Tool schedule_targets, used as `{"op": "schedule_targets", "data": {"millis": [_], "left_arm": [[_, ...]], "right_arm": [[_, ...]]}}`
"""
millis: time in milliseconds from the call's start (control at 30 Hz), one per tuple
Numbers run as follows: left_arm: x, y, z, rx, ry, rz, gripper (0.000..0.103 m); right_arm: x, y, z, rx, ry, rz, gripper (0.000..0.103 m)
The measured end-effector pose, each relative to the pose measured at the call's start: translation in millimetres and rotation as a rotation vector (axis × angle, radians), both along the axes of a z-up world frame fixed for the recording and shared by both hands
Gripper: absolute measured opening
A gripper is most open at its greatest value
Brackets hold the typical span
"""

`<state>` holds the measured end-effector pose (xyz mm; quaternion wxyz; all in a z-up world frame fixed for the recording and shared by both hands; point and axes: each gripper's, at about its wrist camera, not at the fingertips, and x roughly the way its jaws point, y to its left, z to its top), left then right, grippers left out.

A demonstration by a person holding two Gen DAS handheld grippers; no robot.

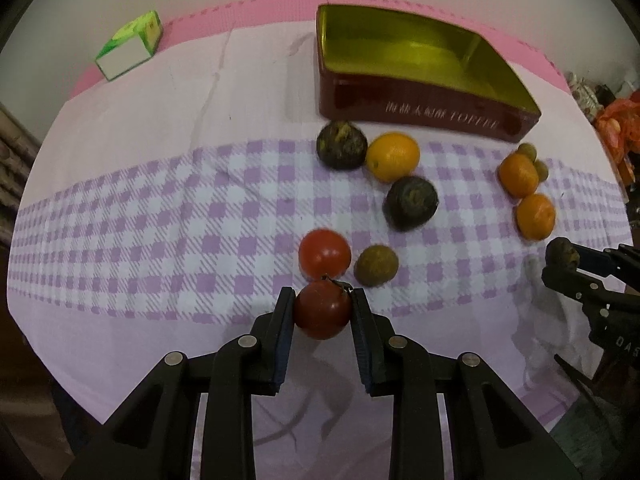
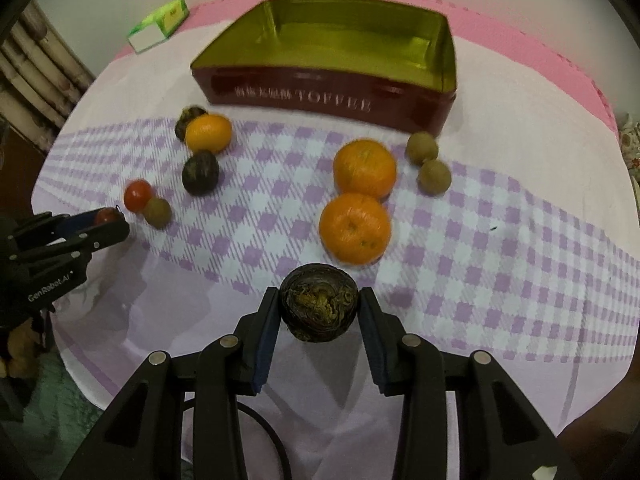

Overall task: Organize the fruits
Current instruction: 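Carry both fruits into the TOFFEE tin and open both grippers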

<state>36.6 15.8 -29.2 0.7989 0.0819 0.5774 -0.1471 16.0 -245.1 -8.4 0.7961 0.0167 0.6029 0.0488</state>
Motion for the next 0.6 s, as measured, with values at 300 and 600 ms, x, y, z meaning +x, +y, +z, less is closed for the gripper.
{"op": "schedule_targets", "data": {"millis": [300, 600], "left_arm": [[45.8, 13.9, 47.1, -0.054, -0.114, 0.012, 0.029], [80.5, -11.0, 74.3, -0.09, -0.172, -0.019, 0.029]], "right_arm": [[16.9, -23.0, 35.3, -0.024, -0.08, -0.004, 0.037], [59.8, -36.1, 58.2, -0.052, -0.158, -0.006, 0.037]]}}
